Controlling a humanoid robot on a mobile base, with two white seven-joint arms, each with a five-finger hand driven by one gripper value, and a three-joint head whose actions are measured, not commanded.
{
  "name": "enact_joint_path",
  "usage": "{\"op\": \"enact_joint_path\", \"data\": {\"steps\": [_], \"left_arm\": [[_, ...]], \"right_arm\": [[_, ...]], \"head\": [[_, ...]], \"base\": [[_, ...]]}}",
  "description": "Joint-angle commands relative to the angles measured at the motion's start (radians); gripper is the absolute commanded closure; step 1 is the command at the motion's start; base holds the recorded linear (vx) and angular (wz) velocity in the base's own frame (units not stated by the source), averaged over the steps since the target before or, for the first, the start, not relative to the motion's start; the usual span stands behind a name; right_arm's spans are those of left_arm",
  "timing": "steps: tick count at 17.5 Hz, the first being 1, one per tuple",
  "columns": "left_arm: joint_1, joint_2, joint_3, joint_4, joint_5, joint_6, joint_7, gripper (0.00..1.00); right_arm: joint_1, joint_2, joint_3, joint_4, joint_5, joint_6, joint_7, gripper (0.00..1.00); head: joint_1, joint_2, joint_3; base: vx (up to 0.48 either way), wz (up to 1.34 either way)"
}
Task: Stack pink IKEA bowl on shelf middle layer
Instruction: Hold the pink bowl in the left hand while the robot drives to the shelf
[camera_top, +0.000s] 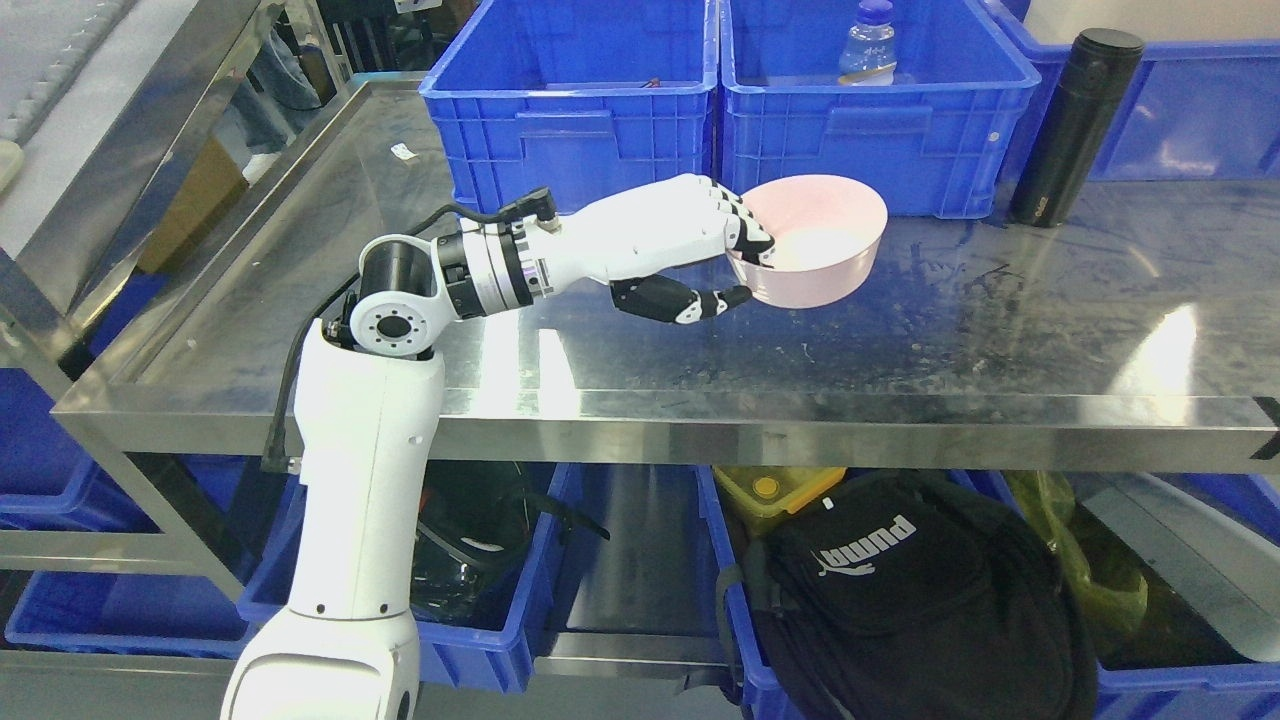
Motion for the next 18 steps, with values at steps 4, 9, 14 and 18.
{"op": "enact_joint_path", "data": {"steps": [4, 9, 14, 18], "left_arm": [[0.032, 0.013, 0.045, -0.082, -0.007, 0.000, 0.004, 1.00], [0.044, 0.018, 0.045, -0.085, -0.013, 0.000, 0.002, 1.00], [0.060, 0.017, 0.043, -0.091, -0.013, 0.000, 0.004, 0.99], [0.040, 0.017, 0.045, -0.106, -0.013, 0.000, 0.002, 0.99]], "right_arm": [[0.021, -0.017, 0.000, -0.017, 0.000, 0.000, 0.000, 0.00], [0.021, -0.017, 0.000, -0.017, 0.000, 0.000, 0.000, 0.00], [0.021, -0.017, 0.000, -0.017, 0.000, 0.000, 0.000, 0.00], [0.021, -0.017, 0.000, -0.017, 0.000, 0.000, 0.000, 0.00]], "head": [[0.0000, 0.000, 0.000], [0.0000, 0.000, 0.000], [0.0000, 0.000, 0.000], [0.0000, 0.000, 0.000]], "base": [[0.000, 0.00], [0.000, 0.00], [0.000, 0.00], [-0.004, 0.02]]}}
